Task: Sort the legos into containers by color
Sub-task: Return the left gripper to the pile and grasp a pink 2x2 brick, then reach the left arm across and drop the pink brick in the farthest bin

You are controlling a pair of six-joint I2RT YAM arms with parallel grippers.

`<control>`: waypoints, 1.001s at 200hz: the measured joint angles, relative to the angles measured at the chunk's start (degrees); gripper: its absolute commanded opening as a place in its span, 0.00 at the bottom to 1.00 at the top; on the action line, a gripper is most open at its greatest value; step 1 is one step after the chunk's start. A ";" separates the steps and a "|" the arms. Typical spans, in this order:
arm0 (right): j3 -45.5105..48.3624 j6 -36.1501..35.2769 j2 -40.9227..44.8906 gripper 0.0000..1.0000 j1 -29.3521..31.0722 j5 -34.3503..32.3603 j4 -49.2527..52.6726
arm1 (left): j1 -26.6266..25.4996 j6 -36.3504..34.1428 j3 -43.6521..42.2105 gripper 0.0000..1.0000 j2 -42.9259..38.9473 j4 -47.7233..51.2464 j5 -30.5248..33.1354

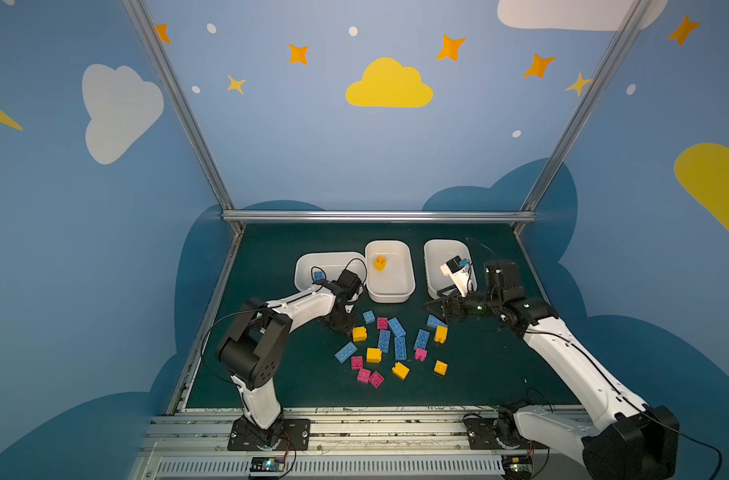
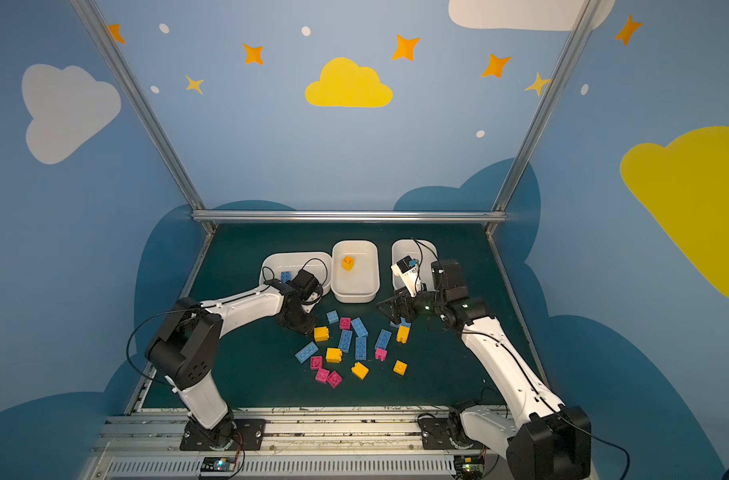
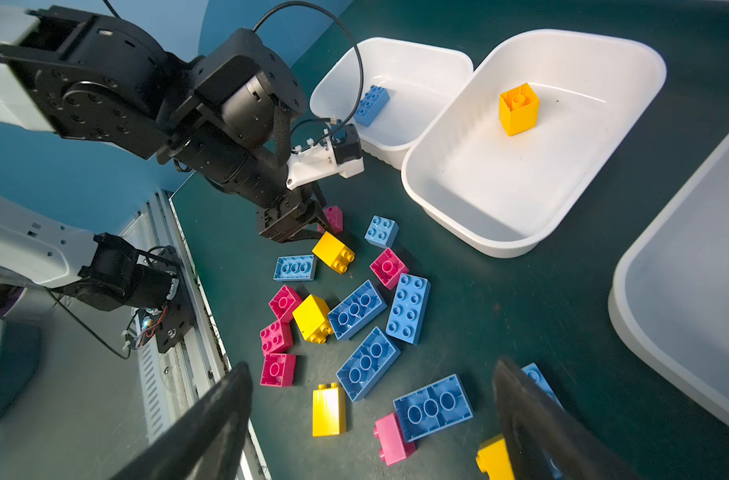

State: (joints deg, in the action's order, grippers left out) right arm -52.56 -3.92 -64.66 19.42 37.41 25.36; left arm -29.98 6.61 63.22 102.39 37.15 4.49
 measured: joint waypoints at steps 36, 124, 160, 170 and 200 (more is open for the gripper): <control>0.11 -0.02 0.00 0.89 0.15 -0.17 0.20 | 0.09 -0.81 0.09 0.34 0.92 -1.51 0.00; 0.17 1.11 1.73 0.89 -2.69 -1.97 0.22 | -0.81 2.91 7.30 0.27 -1.86 5.05 -4.07; 0.17 1.55 1.75 0.89 -6.45 -0.28 0.72 | -3.56 7.63 15.34 0.28 -5.11 5.70 -7.85; 0.17 1.62 1.75 0.89 -7.58 0.35 0.94 | -4.20 8.94 17.77 0.28 -4.76 5.16 -9.03; 0.13 2.58 1.75 0.89 -12.00 1.97 1.33 | -5.42 12.13 26.75 0.28 0.85 2.51 -11.45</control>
State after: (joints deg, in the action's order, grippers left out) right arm -52.42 -1.34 -62.92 7.42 39.38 26.70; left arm -35.40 18.74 89.97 103.24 39.66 -6.96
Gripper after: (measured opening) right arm 0.892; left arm 0.322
